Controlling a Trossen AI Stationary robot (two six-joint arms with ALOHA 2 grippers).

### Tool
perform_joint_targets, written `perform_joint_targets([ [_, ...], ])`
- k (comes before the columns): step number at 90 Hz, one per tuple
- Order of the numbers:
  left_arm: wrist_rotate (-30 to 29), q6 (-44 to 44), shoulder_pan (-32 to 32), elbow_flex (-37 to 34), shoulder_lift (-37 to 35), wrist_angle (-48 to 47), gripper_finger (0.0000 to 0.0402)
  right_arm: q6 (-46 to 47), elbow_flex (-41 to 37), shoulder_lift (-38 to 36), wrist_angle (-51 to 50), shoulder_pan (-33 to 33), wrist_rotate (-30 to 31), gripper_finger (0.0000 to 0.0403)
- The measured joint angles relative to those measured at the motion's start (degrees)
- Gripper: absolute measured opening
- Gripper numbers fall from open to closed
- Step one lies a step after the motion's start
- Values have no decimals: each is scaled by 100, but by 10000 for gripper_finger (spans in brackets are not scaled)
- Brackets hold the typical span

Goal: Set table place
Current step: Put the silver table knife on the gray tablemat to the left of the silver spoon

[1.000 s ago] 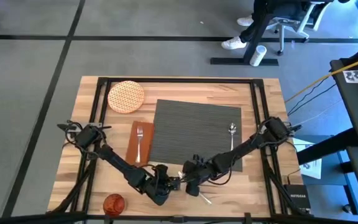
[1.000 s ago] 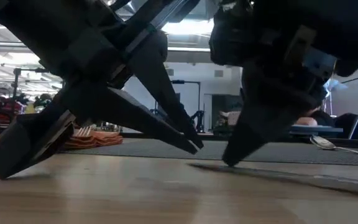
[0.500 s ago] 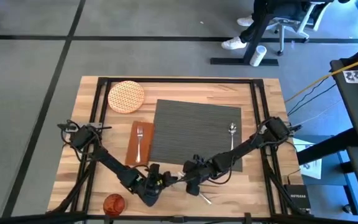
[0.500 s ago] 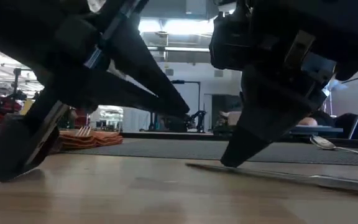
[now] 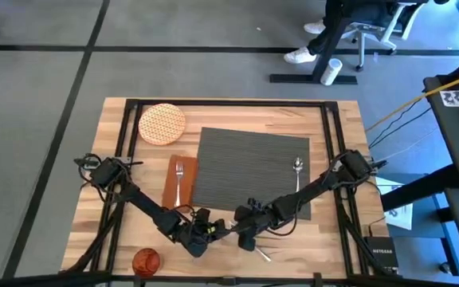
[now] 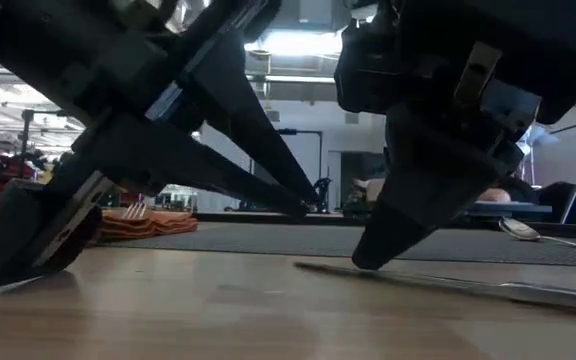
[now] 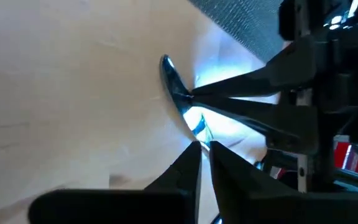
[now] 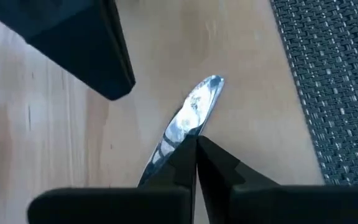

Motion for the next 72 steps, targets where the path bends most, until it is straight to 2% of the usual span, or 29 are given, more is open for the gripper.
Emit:
perform_joint_targets([
  [30,237,-197,177,16,-15,-143,105,27,0,2,11,0,-24,0],
  [50,236,338,369,20,-15,-284,110,144,0,4,34,0,-47,0],
  [62,239,370,447,57,-15,-427,110,151,-5,7,102,0,-63,0],
  [72,488,410,490,60,-16,-467,109,180,-7,13,173,0,-75,0],
])
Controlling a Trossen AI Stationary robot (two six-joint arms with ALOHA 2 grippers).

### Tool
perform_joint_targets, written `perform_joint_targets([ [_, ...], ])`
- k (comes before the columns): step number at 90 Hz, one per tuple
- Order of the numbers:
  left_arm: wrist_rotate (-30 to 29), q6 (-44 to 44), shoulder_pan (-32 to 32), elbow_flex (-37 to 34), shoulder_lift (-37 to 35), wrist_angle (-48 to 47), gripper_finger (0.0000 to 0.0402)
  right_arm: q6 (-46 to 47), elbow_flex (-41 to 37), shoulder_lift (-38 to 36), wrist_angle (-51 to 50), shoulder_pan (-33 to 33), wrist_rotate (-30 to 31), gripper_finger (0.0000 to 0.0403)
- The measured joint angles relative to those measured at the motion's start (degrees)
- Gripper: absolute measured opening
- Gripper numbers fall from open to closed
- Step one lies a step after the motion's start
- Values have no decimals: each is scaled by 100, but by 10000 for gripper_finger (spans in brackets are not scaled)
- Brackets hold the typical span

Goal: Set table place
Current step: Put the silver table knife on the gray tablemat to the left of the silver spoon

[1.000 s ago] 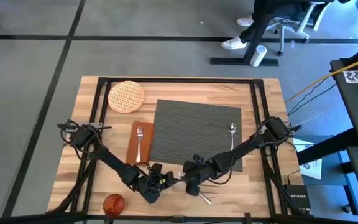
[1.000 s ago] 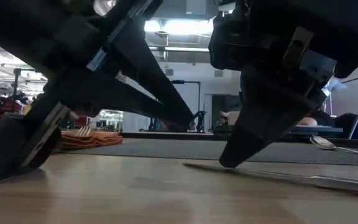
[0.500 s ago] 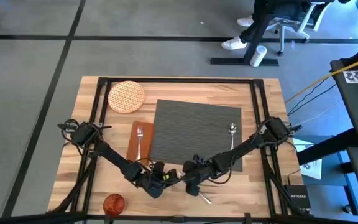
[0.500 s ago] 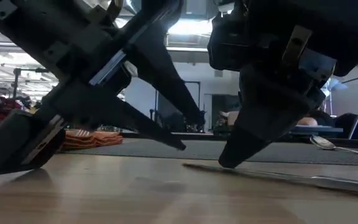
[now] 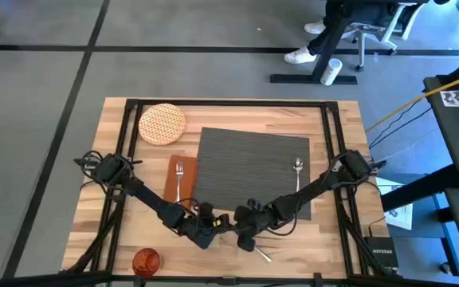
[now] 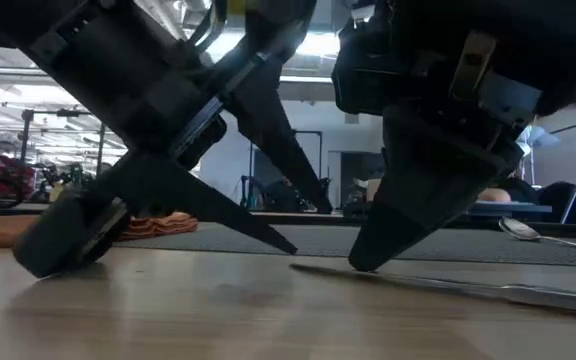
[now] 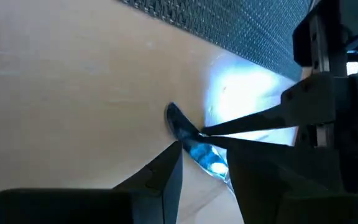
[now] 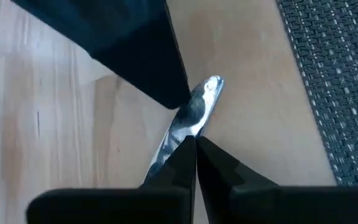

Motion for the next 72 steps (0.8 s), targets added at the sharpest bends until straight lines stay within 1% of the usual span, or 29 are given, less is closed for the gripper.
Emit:
perform_joint_targets([
  [8,189,-37,6,8,-6,-95,108,80,0,4,31,0,-21,0],
  [26,394,-104,11,11,-10,-189,108,110,2,63,103,0,-18,0],
  [38,804,-116,9,16,-10,-232,108,124,12,131,160,-1,-100,0],
  [51,871,-206,-11,29,-10,-384,108,126,15,140,171,7,-136,0],
  [72,968,-204,-25,31,-10,-372,108,139,15,143,167,7,-132,0],
])
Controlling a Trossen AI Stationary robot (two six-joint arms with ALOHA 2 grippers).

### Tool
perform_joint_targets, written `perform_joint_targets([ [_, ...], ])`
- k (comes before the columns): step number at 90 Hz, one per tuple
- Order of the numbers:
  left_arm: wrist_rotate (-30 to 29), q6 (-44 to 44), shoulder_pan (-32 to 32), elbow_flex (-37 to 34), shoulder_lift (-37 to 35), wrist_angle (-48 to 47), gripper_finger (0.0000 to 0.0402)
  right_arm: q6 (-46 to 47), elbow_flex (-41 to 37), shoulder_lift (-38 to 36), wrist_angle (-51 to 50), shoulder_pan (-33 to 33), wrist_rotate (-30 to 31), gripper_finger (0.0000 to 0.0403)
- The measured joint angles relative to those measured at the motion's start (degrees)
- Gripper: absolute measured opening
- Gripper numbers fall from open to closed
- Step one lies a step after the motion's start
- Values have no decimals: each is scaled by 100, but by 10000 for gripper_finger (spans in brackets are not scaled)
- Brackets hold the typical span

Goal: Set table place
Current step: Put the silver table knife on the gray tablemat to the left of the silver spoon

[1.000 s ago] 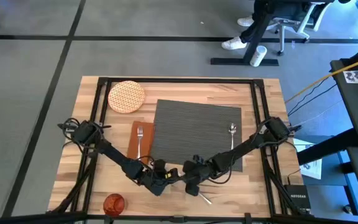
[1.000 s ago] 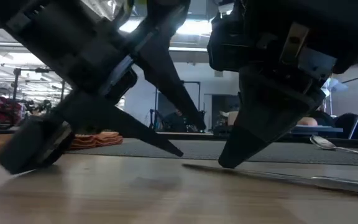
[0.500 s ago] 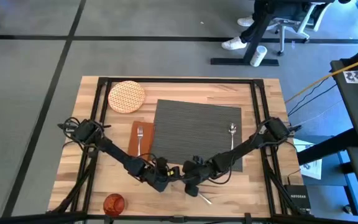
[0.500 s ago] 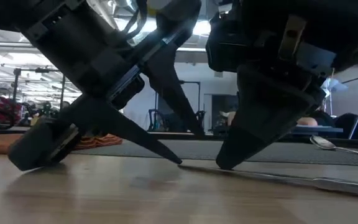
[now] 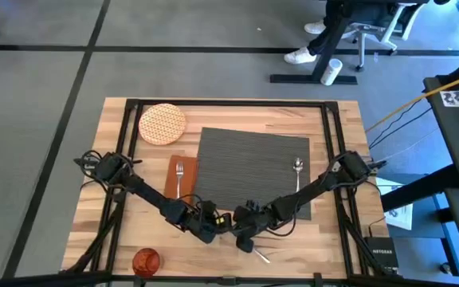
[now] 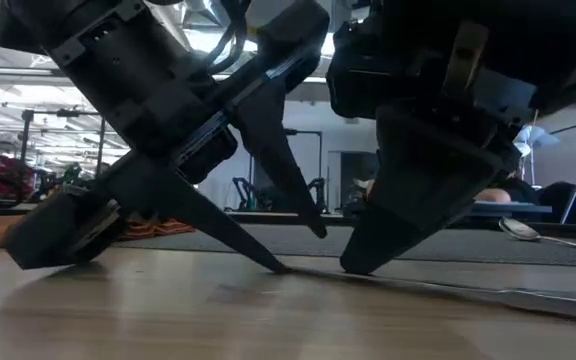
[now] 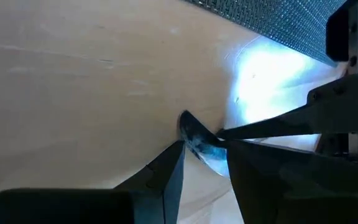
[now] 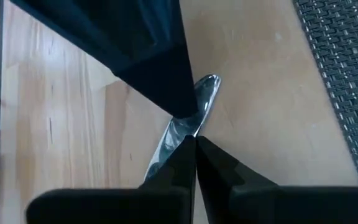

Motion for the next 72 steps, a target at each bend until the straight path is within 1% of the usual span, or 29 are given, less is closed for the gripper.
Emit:
perform_joint_targets([
  [45,108,-257,-152,44,0,-90,107,0,-9,10,70,-44,-29,0],
  [72,245,-229,47,143,56,74,107,1,-21,32,266,-78,-68,0],
])
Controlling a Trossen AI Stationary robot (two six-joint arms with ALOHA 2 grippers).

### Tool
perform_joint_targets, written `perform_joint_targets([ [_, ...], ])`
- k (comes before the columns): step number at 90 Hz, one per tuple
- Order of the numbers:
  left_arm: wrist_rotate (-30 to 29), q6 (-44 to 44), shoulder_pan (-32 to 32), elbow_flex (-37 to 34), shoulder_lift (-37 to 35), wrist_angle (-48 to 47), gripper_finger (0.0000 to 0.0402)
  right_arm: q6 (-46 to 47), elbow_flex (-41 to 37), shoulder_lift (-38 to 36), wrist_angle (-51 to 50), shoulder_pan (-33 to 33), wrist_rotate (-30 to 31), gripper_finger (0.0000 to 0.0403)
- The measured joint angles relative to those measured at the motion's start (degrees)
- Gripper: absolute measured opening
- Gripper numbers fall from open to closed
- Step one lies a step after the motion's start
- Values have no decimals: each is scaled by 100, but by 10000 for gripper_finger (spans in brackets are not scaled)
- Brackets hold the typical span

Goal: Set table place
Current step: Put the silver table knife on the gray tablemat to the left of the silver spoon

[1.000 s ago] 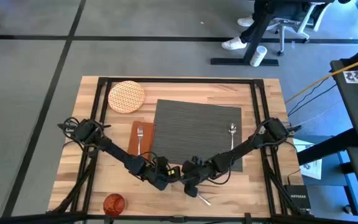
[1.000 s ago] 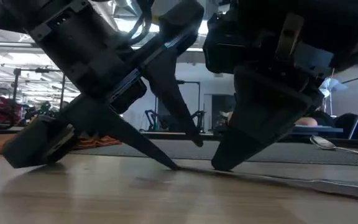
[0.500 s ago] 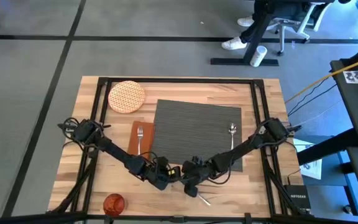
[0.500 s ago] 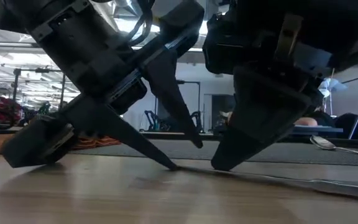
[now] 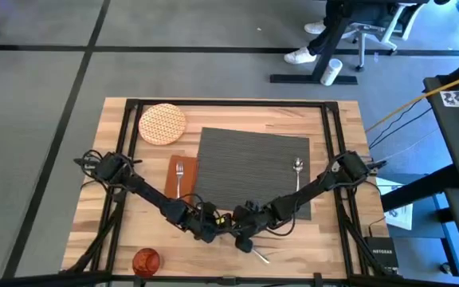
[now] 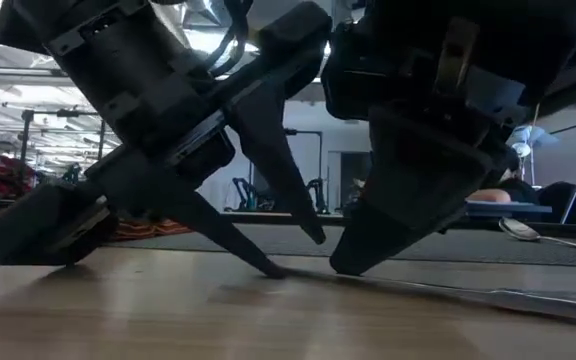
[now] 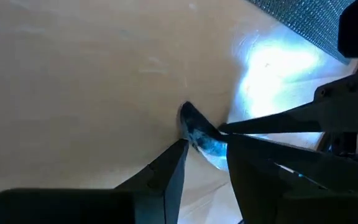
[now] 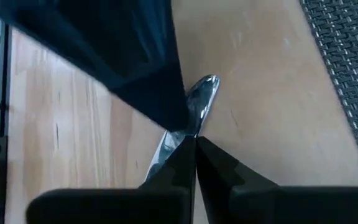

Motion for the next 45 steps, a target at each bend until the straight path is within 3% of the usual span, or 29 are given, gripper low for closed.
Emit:
perform_joint_targets([
  [45,-318,187,93,85,74,-25,108,-11,-23,104,494,-36,-229,0],
])
